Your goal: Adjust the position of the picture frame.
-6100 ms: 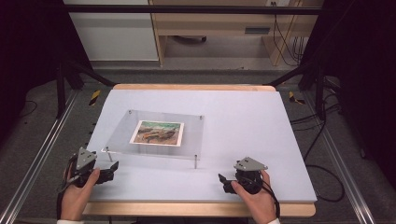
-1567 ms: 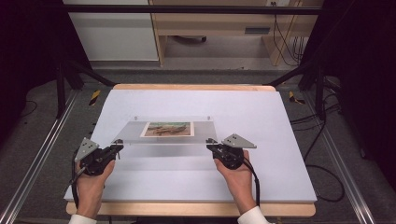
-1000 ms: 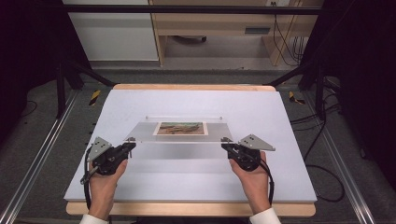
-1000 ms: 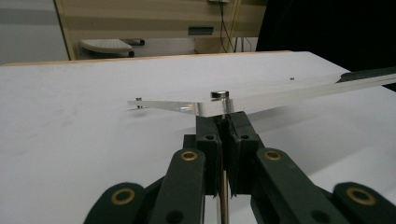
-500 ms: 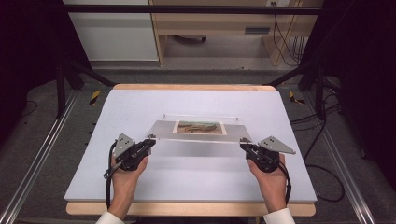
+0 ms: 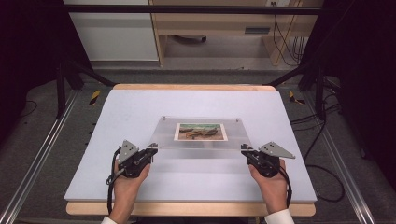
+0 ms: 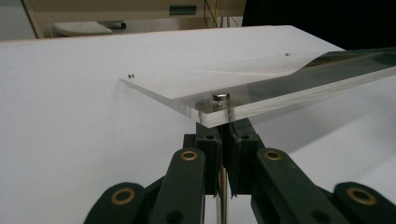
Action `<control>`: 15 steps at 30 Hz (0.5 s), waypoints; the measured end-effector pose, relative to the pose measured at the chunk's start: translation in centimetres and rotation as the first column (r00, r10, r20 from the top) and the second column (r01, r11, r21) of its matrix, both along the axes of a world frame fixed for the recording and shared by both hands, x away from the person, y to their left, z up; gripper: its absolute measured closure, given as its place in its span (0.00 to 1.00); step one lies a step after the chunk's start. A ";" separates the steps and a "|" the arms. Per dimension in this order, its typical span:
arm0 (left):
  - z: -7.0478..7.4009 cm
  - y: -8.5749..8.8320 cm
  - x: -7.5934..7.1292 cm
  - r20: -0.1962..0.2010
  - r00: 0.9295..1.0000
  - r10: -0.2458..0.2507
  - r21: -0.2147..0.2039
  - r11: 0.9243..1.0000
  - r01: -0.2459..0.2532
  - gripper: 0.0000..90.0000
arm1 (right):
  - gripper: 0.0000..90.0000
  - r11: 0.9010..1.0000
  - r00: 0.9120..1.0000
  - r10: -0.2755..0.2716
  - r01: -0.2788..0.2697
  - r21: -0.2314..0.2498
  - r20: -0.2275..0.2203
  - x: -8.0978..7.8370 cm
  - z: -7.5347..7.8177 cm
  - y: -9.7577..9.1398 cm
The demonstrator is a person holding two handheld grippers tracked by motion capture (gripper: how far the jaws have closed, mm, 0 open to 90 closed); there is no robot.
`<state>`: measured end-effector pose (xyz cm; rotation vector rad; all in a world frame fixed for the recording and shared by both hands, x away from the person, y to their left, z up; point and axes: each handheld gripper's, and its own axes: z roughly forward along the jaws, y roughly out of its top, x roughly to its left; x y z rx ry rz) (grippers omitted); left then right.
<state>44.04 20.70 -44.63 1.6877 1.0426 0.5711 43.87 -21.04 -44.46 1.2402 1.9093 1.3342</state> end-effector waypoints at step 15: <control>-0.2 0.0 -0.4 0.002 1.000 0.005 0.014 1.000 -0.005 0.94 | 0.94 1.000 1.000 0.012 -0.012 0.003 -0.011 0.1 -0.6 0.0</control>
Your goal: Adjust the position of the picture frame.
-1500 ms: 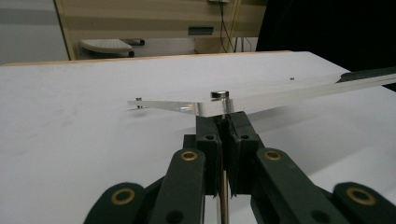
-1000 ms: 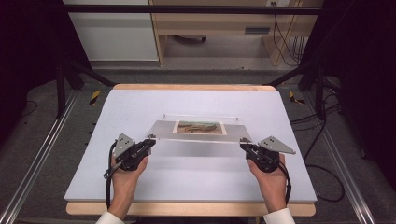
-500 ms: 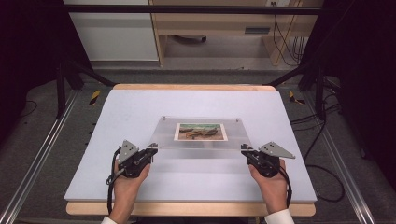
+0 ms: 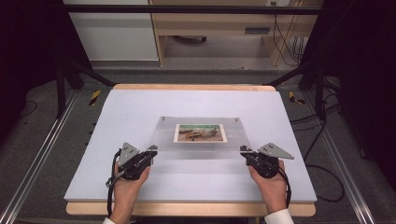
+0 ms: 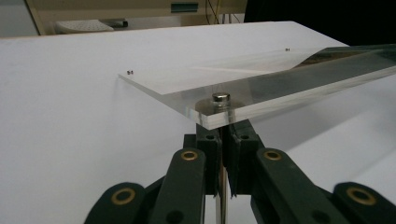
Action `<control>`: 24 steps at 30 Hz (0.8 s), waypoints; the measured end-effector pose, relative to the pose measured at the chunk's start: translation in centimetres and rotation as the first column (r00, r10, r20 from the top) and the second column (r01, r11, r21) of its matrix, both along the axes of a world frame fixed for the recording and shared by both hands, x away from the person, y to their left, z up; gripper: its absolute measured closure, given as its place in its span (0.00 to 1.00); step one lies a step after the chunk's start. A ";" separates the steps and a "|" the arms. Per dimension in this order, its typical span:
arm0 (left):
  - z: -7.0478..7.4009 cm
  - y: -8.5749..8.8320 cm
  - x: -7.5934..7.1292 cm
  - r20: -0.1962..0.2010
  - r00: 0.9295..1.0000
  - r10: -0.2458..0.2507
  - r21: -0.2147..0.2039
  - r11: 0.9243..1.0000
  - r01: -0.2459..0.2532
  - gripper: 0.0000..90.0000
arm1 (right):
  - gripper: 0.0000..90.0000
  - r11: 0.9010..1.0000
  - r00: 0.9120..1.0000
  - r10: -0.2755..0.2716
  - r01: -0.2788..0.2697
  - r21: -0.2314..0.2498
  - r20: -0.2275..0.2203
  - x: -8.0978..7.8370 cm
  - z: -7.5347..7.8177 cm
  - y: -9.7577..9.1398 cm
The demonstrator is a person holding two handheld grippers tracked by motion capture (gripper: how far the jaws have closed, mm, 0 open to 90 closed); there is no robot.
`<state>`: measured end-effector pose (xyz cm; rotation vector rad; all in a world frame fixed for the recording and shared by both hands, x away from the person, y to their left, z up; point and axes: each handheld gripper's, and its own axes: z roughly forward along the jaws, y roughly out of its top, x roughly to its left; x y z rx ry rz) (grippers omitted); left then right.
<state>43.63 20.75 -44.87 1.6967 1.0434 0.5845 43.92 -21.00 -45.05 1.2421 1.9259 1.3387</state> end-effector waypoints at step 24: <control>-1.1 0.3 -0.5 -0.083 0.996 -0.004 0.032 0.999 0.007 0.94 | 0.94 1.000 0.997 0.014 -0.015 -0.008 -0.079 -0.2 -1.3 0.4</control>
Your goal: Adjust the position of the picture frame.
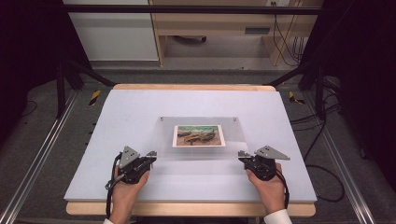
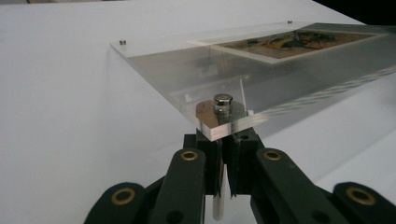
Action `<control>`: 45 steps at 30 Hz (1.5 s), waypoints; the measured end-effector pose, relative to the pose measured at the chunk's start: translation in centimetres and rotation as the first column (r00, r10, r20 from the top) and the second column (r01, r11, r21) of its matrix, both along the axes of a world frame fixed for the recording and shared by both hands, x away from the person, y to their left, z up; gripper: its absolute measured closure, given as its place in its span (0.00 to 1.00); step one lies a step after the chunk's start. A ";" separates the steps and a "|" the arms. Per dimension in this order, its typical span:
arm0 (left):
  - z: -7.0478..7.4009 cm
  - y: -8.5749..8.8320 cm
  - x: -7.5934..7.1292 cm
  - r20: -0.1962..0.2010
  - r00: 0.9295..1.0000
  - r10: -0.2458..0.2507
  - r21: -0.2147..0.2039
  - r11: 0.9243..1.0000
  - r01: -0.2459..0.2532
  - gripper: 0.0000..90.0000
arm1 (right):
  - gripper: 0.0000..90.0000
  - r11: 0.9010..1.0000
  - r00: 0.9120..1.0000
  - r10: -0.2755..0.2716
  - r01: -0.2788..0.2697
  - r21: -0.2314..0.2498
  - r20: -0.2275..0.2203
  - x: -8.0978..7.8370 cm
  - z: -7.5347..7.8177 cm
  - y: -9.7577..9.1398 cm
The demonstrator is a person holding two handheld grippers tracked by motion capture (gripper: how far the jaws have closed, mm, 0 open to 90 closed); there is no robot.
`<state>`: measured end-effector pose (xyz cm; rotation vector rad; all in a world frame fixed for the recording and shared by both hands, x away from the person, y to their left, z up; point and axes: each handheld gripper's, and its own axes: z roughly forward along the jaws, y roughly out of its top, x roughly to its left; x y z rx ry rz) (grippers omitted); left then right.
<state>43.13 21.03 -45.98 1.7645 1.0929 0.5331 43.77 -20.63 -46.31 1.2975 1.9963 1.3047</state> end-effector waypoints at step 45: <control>-1.5 -0.3 -0.1 -0.067 0.998 0.002 0.067 0.998 0.002 0.93 | 0.94 0.999 0.998 0.025 -0.027 -0.033 -0.058 -0.3 -1.5 0.0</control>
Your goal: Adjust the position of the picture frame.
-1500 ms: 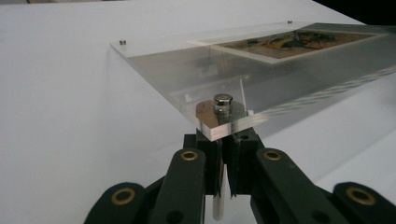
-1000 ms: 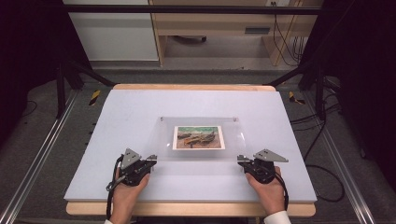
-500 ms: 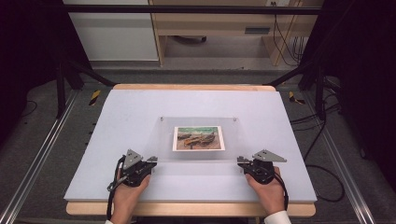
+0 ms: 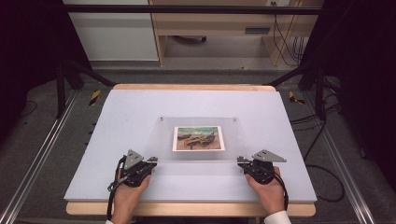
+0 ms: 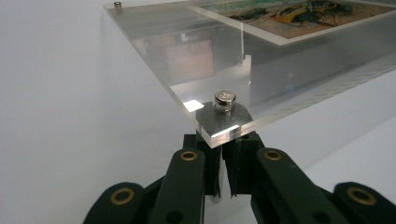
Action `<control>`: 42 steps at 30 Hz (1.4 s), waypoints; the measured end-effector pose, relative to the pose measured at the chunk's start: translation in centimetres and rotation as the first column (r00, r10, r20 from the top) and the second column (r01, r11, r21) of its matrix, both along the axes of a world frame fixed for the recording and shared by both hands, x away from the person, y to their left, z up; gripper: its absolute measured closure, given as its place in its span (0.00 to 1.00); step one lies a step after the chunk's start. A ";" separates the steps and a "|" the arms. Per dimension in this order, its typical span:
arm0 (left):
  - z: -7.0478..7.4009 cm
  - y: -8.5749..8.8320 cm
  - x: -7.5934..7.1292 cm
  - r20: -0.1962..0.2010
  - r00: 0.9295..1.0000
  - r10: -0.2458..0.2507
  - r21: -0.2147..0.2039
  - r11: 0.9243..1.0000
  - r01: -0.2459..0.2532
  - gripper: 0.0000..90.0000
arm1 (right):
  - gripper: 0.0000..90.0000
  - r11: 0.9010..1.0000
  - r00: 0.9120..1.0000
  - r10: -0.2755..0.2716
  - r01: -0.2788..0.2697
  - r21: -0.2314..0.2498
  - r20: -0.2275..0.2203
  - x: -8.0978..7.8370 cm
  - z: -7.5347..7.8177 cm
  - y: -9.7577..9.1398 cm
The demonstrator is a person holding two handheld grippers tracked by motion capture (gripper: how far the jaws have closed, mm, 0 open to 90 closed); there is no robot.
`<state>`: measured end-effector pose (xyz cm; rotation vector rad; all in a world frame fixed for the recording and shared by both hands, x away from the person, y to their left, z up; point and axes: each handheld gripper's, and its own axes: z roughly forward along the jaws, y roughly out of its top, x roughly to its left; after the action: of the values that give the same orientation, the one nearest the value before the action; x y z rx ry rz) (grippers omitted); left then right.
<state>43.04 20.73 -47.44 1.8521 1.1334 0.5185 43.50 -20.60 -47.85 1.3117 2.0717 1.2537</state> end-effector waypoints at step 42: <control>0.8 0.8 -0.4 -0.014 0.999 -0.029 -0.015 0.999 0.028 0.18 | 0.18 0.998 0.999 -0.018 0.016 -0.061 -0.034 -1.7 1.1 -1.0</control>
<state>42.60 21.51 -46.67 1.8589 1.1161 0.4797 41.77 -21.57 -46.74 1.3304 2.1010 1.1594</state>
